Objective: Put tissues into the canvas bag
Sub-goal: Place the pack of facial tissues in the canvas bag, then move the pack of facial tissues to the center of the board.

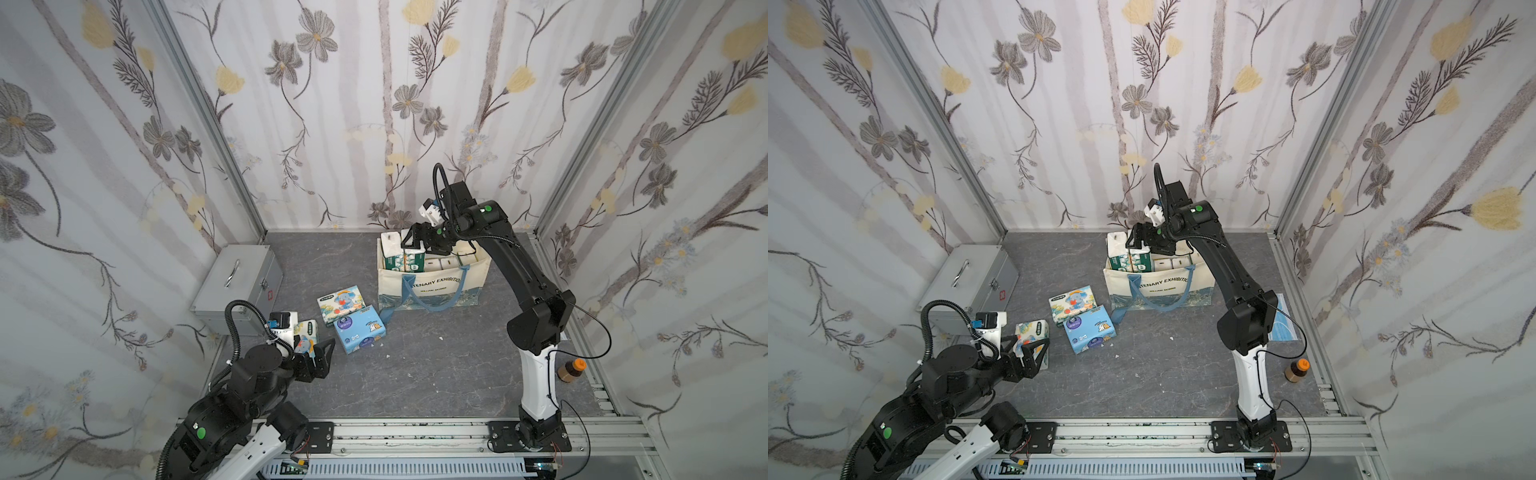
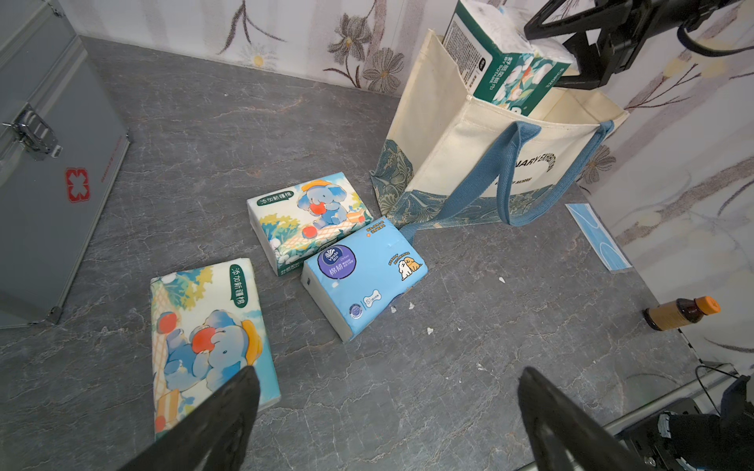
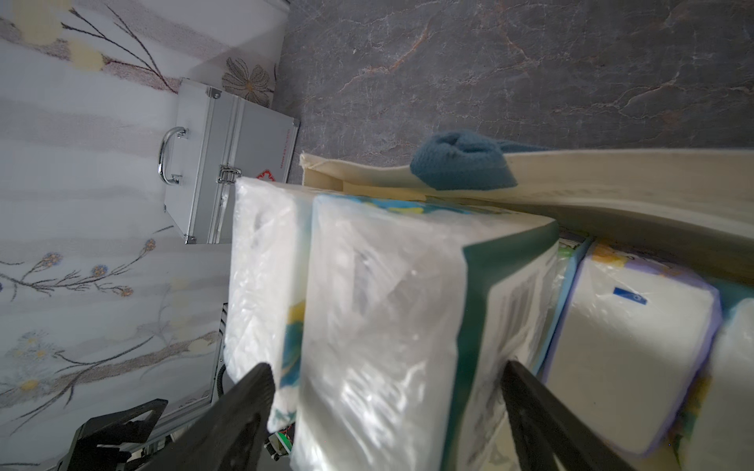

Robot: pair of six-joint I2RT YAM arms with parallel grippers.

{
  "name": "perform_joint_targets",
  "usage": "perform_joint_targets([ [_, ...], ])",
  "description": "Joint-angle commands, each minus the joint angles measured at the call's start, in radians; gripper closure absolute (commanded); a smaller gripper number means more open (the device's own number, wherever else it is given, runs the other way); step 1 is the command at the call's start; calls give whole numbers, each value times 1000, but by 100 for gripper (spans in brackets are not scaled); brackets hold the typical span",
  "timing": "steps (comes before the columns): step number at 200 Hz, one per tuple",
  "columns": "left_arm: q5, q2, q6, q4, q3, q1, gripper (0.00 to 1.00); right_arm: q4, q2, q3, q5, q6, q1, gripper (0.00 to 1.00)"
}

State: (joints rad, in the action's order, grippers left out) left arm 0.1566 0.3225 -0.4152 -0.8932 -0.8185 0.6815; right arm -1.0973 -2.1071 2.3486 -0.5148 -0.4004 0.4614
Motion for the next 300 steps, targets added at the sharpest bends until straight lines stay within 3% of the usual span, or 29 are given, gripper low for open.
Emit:
perform_joint_targets([
  [1, 1, -2, 11, 18, -1, -6, 0, 31, 1, 6, -38, -9, 1, 10],
  [147, -34, 13, 24, 33, 4, -55, 0, 26, 100, -45, 8, 3, -33, 10],
  [209, -66, 75, 34, 46, 9, -74, 0, 34, 240, -144, 88, 44, -33, 11],
  [252, -116, 149, 46, 63, 1, -104, 0, 141, 472, -425, 102, 47, -33, 11],
  [300, -152, 247, 43, 65, -17, -132, 0, 360, 862, -1002, 227, 77, -38, 12],
])
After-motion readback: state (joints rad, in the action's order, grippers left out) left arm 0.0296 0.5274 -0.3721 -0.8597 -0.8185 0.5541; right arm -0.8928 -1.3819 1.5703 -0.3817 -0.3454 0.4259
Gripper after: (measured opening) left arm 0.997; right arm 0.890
